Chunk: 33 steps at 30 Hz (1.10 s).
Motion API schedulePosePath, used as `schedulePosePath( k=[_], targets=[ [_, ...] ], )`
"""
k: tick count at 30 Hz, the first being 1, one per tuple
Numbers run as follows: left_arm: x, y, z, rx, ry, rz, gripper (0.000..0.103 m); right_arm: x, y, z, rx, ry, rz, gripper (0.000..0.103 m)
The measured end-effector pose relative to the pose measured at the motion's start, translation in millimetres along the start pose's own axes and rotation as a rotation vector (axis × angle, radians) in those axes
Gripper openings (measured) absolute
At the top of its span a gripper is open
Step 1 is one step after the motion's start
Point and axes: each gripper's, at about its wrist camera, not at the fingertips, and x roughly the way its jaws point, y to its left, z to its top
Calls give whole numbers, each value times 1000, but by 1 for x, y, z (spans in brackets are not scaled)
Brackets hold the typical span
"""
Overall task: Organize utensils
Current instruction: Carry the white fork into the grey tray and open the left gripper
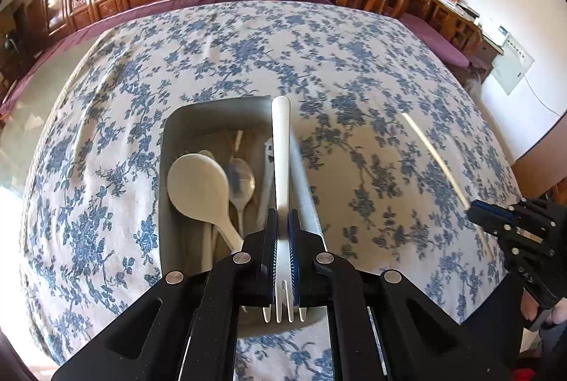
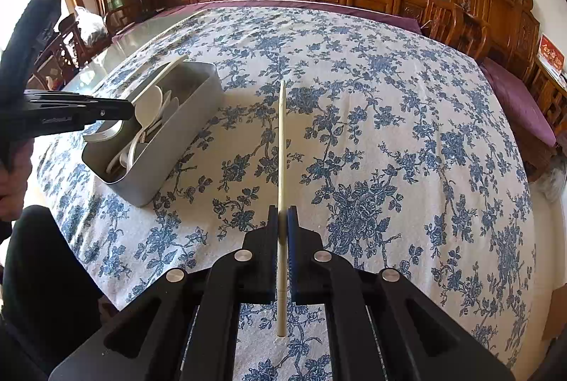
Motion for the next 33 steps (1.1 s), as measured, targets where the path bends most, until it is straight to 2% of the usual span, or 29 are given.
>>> schedulePosePath(
  k=[8, 14, 17, 21, 25, 33],
  targets=[
    [34, 6, -6, -21, 74, -17, 5, 6, -2, 1, 8, 8, 6, 6],
    [49, -1, -5, -9, 97, -7, 5, 7, 1, 3, 6, 8, 12, 6],
    [50, 0, -5, -7, 104, 10, 13, 5, 5, 6, -1, 5, 13, 6],
    [38, 4, -6, -7, 77, 13, 23, 2, 13, 10, -11, -2, 15, 6],
    [17, 12, -9, -7, 41, 24, 24, 1, 24, 17, -21, -10, 26, 6],
    [-28, 39, -16, -19, -28, 52, 26, 1, 60, 34, -20, -22, 101, 6]
  ],
)
